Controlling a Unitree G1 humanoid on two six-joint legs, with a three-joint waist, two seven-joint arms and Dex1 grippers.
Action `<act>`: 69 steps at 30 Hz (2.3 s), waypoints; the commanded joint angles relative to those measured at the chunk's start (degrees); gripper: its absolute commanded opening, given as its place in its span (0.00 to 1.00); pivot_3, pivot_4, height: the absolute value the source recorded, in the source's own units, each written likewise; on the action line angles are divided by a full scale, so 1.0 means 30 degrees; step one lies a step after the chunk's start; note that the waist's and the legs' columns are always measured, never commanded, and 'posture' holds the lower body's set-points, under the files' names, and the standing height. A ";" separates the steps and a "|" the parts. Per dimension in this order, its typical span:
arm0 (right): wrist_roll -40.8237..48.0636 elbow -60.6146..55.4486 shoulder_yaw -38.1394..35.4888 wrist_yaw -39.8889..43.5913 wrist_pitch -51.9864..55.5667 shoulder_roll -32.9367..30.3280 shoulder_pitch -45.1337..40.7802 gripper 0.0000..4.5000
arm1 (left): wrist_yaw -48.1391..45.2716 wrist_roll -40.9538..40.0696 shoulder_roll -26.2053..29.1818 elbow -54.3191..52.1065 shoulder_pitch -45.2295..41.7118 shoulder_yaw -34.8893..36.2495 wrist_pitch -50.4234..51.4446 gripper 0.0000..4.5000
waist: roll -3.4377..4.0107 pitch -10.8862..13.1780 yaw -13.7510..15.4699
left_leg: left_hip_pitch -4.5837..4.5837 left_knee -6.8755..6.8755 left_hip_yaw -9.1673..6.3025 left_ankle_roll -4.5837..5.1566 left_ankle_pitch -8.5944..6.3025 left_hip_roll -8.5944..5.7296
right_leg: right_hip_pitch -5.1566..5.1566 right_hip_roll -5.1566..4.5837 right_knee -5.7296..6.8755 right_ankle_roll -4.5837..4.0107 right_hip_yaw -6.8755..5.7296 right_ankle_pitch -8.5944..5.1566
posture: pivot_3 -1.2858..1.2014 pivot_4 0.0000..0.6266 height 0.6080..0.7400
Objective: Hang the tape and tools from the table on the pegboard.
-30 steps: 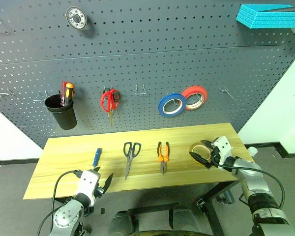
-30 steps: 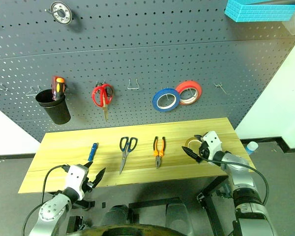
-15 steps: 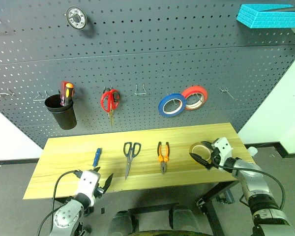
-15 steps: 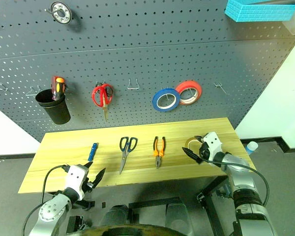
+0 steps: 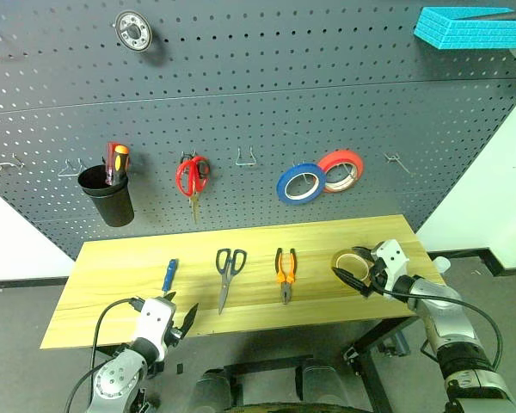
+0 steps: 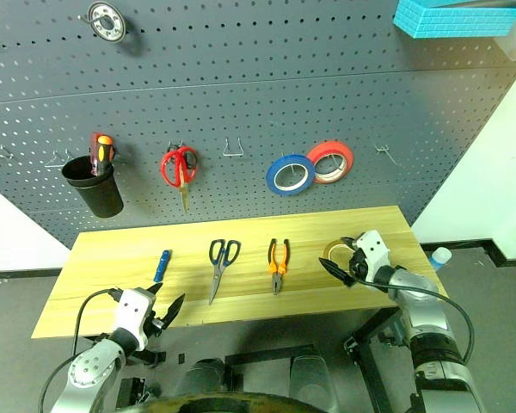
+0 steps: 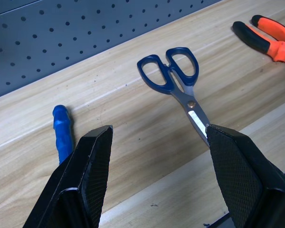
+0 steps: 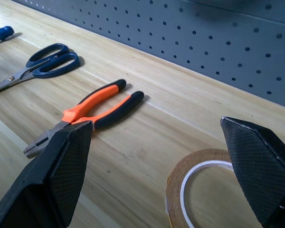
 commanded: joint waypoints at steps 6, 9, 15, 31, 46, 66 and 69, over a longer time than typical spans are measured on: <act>0.0276 -0.1223 -0.0039 -0.0242 0.0369 -0.0022 -0.0237 1.00 | 0.0023 0.0096 0.0054 -0.0178 -0.0176 -0.0032 -0.0422 0.72 | -0.0001 0.0001 -0.0006 | -0.0001 -0.0003 0.0000 0.0000 0.0000 0.0000 | -0.0002 0.0000 -0.0003 0.0001 0.0000 0.0000 | 0.51 0.00 0.98; 0.0296 -0.1761 0.0017 -0.0368 0.0667 0.0002 -0.0099 1.00 | 0.0011 0.0102 0.0069 -0.0173 -0.0183 -0.0033 -0.0446 0.72 | -0.0001 0.0001 -0.0009 | -0.0001 -0.0001 0.0001 -0.0002 -0.0001 0.0000 | -0.0004 0.0000 -0.0003 0.0001 -0.0001 -0.0001 | 0.51 0.00 0.98; -0.0031 -0.2259 0.0249 -0.0734 0.1181 -0.0084 -0.0323 1.00 | -0.0623 0.0298 0.0381 -0.0014 -0.1134 -0.0491 -0.0498 0.72 | -0.0004 0.0003 0.0085 | -0.0009 -0.0001 0.0001 -0.0004 -0.0002 0.0000 | -0.0004 -0.0002 -0.0012 0.0001 -0.0002 -0.0001 | 0.51 0.00 0.98; -0.4765 -0.0963 0.3657 -0.2076 0.1934 -0.1878 -0.2416 1.00 | -0.6303 -0.0491 0.0658 0.1515 -0.8324 -0.3875 0.2688 0.72 | 0.0004 -0.0003 0.0424 | 0.0012 -0.0036 0.0005 0.0067 0.0046 -0.0002 | -0.0005 0.0007 0.0036 0.0032 0.0006 -0.0021 | 0.49 0.00 0.98; -0.6975 0.3628 0.6280 -0.1291 0.6146 -0.1051 -0.6384 1.00 | -0.8468 -0.0862 0.0895 0.1868 -0.9525 -0.4251 0.3971 0.72 | 0.0000 -0.0001 -0.0128 | 0.0028 -0.0005 0.0002 0.0071 0.0050 -0.0002 | 0.0020 0.0010 0.0059 0.0028 0.0020 -0.0016 | 0.48 0.00 0.98; -0.8743 1.1518 0.7294 -0.2285 0.3987 0.0589 -0.9618 1.00 | -0.9195 -0.1915 0.0609 0.0145 -0.9308 -0.4419 0.3929 0.72 | 0.0003 -0.0003 -0.0195 | 0.0113 0.0001 -0.0002 0.0070 0.0055 -0.0002 | 0.0070 0.0028 0.0115 0.0025 0.0051 -0.0012 | 0.49 0.00 0.98; -0.8988 1.2018 0.7379 -0.2592 0.3744 0.0662 -0.9617 1.00 | -0.9129 -0.1918 0.0578 0.0197 -0.9304 -0.4412 0.3913 0.72 | 0.0003 -0.0003 -0.0265 | 0.0127 0.0001 -0.0002 0.0071 0.0055 -0.0002 | 0.0082 0.0030 0.0118 0.0025 0.0058 -0.0013 | 0.49 0.00 0.98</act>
